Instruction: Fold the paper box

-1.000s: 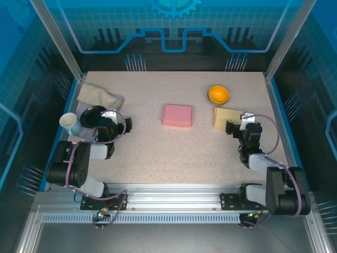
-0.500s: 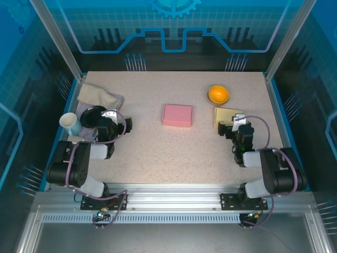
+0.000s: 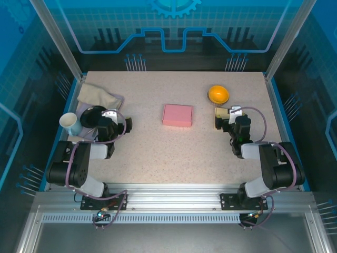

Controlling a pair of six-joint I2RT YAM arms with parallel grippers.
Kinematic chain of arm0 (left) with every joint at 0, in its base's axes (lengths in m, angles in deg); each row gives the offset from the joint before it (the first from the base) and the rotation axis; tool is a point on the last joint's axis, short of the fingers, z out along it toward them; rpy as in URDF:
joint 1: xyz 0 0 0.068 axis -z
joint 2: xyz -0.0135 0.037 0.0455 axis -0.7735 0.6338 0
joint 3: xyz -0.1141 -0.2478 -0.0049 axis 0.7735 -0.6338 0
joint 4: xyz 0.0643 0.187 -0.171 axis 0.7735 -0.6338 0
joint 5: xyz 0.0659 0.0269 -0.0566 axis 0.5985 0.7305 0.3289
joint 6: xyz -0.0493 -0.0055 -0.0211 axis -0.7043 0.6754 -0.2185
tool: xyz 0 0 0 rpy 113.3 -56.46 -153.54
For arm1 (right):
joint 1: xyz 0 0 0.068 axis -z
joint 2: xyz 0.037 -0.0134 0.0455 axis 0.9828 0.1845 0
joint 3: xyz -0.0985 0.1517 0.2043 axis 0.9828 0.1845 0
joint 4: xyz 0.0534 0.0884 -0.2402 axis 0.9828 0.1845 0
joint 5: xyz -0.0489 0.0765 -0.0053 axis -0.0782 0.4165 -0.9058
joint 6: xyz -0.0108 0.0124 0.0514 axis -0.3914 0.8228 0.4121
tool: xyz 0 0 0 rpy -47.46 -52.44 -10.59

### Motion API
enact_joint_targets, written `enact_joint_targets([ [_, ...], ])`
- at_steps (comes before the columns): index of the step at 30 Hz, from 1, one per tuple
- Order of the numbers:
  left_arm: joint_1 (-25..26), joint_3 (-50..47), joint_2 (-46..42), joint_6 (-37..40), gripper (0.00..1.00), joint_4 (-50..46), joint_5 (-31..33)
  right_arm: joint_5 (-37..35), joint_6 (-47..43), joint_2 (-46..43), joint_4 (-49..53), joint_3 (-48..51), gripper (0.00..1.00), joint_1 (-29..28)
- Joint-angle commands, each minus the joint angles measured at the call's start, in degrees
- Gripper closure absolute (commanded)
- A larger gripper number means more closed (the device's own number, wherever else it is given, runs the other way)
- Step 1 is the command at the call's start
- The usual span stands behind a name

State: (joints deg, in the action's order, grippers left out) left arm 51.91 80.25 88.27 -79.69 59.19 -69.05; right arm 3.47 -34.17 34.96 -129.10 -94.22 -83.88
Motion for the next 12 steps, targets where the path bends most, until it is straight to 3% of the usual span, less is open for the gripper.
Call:
enact_joint_targets([
  [1, -0.45, 1.14, -0.41, 0.84, 0.01, 0.07, -1.61, 0.35, -0.52, 0.35, 0.67, -0.38, 0.00, 0.25],
  [12, -0.73, 1.39, -0.28, 1.08, 0.01, -0.56, -3.04, 0.35, -0.52, 0.40, 0.67, -0.45, 0.00, 0.21],
])
